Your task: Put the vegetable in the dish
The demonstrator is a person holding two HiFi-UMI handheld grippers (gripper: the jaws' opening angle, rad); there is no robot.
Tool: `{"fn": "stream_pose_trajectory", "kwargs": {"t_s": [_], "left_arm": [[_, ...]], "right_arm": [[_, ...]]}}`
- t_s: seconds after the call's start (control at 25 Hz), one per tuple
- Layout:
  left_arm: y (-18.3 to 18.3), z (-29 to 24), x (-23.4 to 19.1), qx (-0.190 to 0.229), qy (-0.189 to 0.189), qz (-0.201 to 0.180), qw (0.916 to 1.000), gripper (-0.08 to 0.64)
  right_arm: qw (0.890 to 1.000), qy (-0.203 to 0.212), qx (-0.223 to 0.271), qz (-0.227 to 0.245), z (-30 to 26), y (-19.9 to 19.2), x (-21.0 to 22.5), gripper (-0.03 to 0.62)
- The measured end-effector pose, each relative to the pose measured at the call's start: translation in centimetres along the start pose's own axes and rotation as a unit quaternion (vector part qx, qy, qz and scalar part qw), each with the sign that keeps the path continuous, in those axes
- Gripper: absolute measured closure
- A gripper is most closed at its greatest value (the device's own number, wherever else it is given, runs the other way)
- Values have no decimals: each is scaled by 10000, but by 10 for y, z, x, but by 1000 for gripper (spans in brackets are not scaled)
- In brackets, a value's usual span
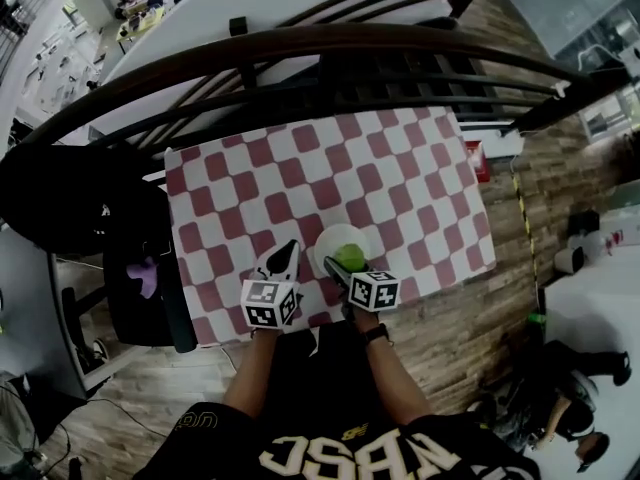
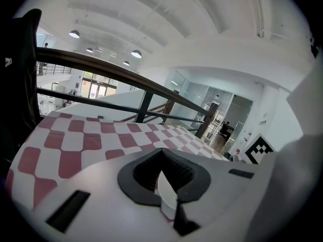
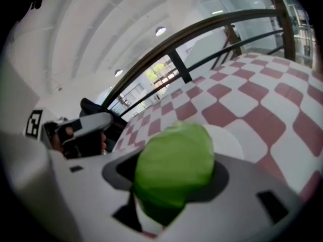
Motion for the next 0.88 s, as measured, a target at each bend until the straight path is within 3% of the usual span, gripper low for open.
{"fn": "stream_pose_trajectory", "kwargs": {"t_s": [0.2,0.36,0.72,0.88], "left_arm": [[-4,-6,1,-82,-23,17,10000,540],[-14,-7,0,-206,47,103,9997,541],[-26,-11,10,-310,23,193,9993,540],[-27,-12,11,-325,34,165,9993,541]], "right_arm": [[9991,336,-264,29,-24,-5,-4,353],[9964,795,-199,-215,-38,2,-17,385],[9884,1424,-193,-485,-40,7,-25,391],[9915,1141,-247,-573,-35,3,-7,390]]}}
Point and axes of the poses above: the fingertips, and each gripper's own axes: z backward along the fingers, x to its right, y out of its top, the point moved 1 cm from there along z, backward along the fingers, and after that the axes turned 6 degrees about -z, right-handed, at the moved point
